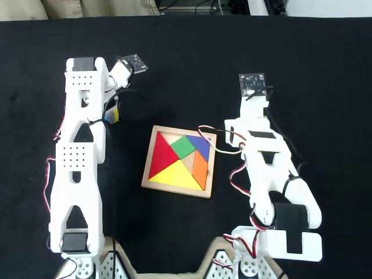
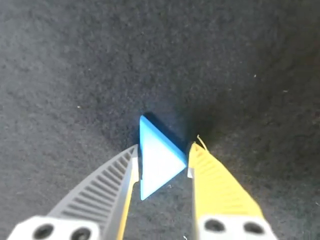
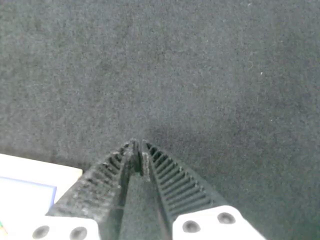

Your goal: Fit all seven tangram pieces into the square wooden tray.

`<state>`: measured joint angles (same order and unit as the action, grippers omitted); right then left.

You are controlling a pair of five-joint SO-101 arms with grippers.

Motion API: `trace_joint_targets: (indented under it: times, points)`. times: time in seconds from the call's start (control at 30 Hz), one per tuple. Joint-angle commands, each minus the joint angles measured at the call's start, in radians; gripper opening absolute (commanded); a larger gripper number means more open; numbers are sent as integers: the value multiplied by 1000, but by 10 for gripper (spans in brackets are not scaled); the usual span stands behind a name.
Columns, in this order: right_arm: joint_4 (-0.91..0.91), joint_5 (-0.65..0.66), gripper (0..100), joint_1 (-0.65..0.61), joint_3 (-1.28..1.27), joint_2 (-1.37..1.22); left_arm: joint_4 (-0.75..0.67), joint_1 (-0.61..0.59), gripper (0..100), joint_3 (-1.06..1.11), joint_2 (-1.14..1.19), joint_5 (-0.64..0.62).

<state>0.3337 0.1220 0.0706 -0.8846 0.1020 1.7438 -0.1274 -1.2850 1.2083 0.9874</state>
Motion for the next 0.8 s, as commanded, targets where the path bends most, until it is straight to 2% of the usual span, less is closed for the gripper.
trace_joint_targets:
  times: [0.0, 0.17, 0.33, 0.43, 0.6, 0.77]
  points:
    - [-18, 11, 11, -15, 59, 5, 18, 16, 128, -41, -110, 2]
    - [-18, 11, 11, -11, 59, 8, 20, 120, 130, 105, -334, 26]
    - [-18, 11, 11, -2, 59, 15, 17, 265, 127, 487, -620, 187]
    - [-15, 2, 11, 54, 71, 15, 2, 354, 126, 700, -766, 273]
    - [-12, -74, 11, 123, 84, 15, -290, 455, 95, 1010, -864, 278]
    - [-15, -97, 11, 138, 85, 13, -519, 483, 95, 1181, -878, 276]
